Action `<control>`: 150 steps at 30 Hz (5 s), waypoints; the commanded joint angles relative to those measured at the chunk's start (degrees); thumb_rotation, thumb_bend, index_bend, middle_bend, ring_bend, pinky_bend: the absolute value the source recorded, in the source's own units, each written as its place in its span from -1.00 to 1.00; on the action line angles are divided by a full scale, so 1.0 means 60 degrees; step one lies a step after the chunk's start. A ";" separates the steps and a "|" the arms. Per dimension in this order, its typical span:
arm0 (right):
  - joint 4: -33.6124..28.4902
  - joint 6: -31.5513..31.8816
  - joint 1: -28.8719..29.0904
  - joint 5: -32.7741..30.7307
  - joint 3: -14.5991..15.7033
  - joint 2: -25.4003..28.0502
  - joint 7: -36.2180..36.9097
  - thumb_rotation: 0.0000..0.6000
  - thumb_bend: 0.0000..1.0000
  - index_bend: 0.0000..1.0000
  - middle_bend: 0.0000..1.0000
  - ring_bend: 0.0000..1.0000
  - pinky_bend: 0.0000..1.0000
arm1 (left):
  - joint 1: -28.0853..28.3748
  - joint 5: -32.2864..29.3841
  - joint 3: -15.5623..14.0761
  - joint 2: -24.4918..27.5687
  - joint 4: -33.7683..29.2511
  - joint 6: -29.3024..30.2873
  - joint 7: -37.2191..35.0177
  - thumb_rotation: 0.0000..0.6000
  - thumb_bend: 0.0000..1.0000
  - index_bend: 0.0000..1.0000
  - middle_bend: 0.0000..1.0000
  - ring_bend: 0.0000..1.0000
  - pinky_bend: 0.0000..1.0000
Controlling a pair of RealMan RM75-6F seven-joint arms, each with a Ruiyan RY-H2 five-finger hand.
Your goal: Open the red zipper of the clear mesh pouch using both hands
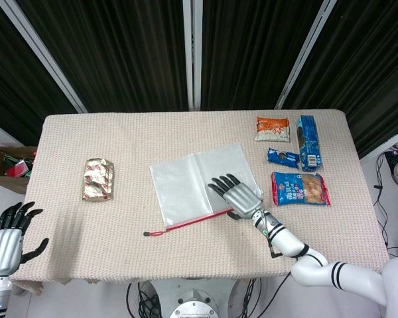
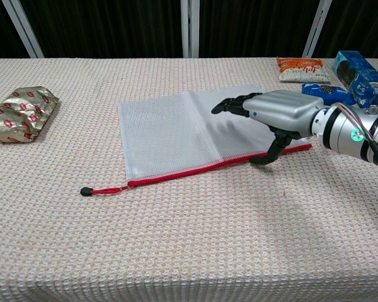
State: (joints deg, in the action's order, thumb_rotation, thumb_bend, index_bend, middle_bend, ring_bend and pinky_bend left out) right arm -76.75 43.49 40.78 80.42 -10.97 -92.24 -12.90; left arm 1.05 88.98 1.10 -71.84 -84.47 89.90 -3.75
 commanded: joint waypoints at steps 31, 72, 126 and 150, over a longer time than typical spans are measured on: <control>0.0837 -0.0064 0.1896 0.0438 0.0305 -0.2608 0.1051 1.00 -0.53 -0.46 -0.77 -1.00 -1.00 | -0.0100 -0.0017 -0.0108 -0.0176 0.0314 0.0015 -0.0344 1.00 -0.55 -0.52 -0.74 -0.85 -0.79; 0.1147 -0.0462 0.2715 0.0024 0.0396 -0.3326 0.1026 1.00 -0.24 -0.03 -0.71 -1.00 -1.00 | -0.0164 -0.0031 -0.0122 -0.0231 0.0553 0.0062 -0.0575 1.00 -0.55 -0.52 -0.74 -0.85 -0.79; -0.0380 0.3352 0.2486 0.2178 -0.0262 -0.1810 0.1080 1.00 0.21 0.92 -0.52 -1.00 -1.00 | 0.5315 0.1437 0.0686 -0.2888 0.1460 -0.3205 -0.5658 1.00 -0.54 -0.27 -0.75 -0.85 -0.78; -0.0184 0.3329 0.2683 0.2010 -0.0304 -0.1915 0.1518 1.00 0.20 0.92 -0.52 -1.00 -1.00 | 0.5745 0.0818 0.0479 -0.3086 0.1489 -0.3423 -0.5638 1.00 -0.49 0.00 -0.73 -0.85 -0.78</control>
State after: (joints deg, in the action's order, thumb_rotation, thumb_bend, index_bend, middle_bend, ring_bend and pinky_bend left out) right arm -77.86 63.45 56.87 92.48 -12.79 -103.73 -3.80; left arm 35.43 93.94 4.05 -90.42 -75.59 69.32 -37.31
